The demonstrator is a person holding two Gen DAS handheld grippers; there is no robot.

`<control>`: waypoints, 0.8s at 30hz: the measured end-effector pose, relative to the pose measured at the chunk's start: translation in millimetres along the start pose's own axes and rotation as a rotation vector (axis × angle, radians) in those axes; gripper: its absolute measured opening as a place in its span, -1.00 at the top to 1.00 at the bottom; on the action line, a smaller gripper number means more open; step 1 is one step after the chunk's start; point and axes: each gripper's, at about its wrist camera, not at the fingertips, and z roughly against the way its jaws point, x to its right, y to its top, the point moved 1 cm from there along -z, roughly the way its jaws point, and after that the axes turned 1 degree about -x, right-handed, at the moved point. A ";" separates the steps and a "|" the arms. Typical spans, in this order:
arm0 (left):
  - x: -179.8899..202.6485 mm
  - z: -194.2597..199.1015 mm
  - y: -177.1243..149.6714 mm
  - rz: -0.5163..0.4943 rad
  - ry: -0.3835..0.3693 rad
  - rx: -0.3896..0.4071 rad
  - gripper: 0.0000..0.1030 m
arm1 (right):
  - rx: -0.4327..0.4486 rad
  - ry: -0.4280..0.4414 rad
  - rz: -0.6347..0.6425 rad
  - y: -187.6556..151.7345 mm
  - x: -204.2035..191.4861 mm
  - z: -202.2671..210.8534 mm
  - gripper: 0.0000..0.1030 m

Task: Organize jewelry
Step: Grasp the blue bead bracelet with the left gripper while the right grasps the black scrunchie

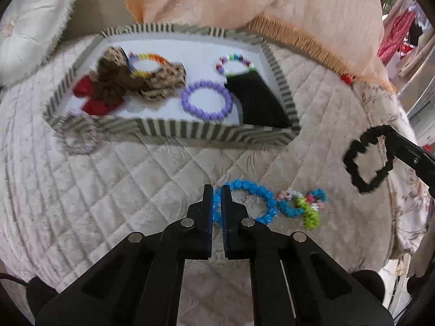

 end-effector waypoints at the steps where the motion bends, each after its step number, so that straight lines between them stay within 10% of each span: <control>1: -1.8 9.1 2.0 -0.004 -0.002 0.016 0.92 | 0.008 -0.003 0.004 1.8 -2.9 3.1 0.85; 8: -12.0 22.8 4.8 0.011 0.000 0.010 0.87 | 0.042 0.028 -0.007 6.9 -15.0 17.5 0.85; 12: -4.2 -1.5 -3.5 0.009 0.006 -0.033 0.11 | 0.023 0.044 -0.001 1.9 -21.1 10.9 0.85; 18: 3.8 -50.1 -9.6 -0.002 0.117 -0.110 0.13 | 0.014 0.053 -0.026 -2.7 -12.2 7.5 0.85; 21: 14.0 -51.8 -9.9 -0.044 0.161 -0.075 0.81 | 0.015 0.051 -0.038 -3.8 -8.6 7.1 0.85; 24: 14.4 -50.6 -6.1 -0.044 0.121 -0.091 0.85 | 0.019 0.054 -0.038 -2.2 -8.4 8.2 0.85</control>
